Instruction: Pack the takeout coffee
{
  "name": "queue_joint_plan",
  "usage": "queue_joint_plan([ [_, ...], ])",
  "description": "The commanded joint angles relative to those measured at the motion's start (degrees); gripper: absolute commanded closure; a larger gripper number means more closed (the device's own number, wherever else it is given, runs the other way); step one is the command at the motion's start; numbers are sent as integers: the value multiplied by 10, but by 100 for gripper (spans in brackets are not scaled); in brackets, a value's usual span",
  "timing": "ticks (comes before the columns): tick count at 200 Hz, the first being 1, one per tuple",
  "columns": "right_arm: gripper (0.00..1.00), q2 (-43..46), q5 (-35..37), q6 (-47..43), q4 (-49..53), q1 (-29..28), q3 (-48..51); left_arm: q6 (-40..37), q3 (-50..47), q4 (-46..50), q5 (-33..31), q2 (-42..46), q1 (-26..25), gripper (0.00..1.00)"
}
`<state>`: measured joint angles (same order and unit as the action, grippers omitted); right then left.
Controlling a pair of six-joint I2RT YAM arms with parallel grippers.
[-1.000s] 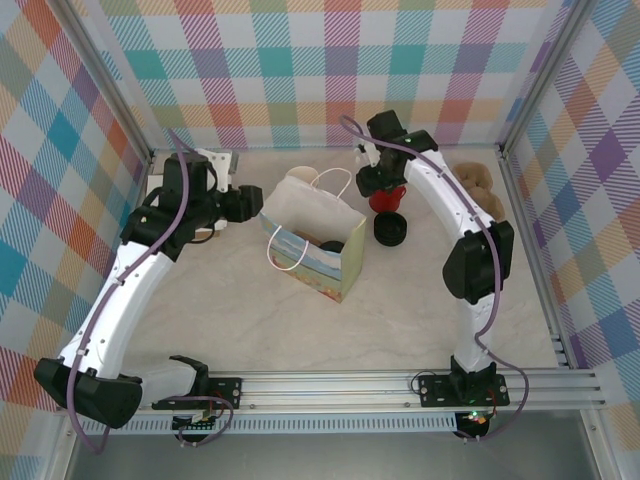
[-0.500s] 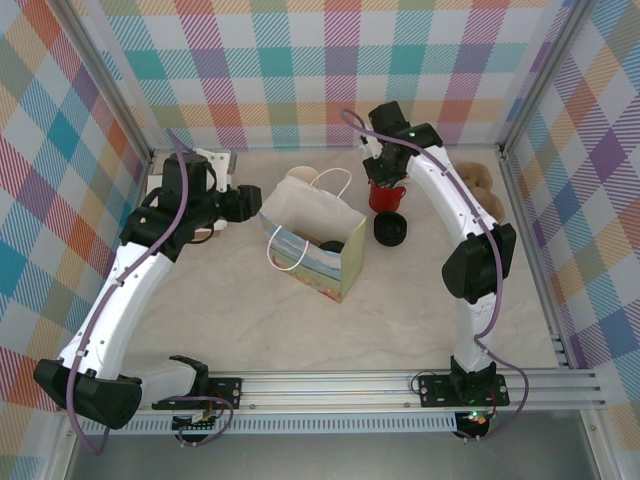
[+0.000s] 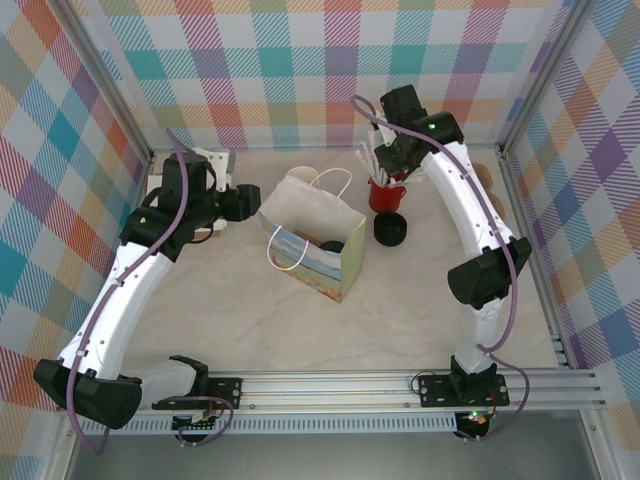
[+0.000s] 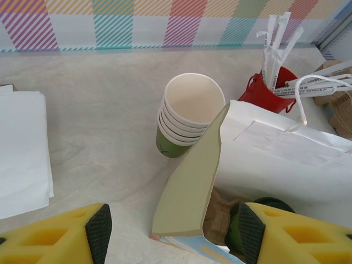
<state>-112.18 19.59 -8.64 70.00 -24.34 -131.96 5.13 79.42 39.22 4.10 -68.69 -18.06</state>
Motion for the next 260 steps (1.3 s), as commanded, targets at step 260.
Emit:
queue_joint_plan([
  [260, 84, 78, -372, 35, 7, -111, 29, 36, -76, -61, -167, 114, 8, 29],
])
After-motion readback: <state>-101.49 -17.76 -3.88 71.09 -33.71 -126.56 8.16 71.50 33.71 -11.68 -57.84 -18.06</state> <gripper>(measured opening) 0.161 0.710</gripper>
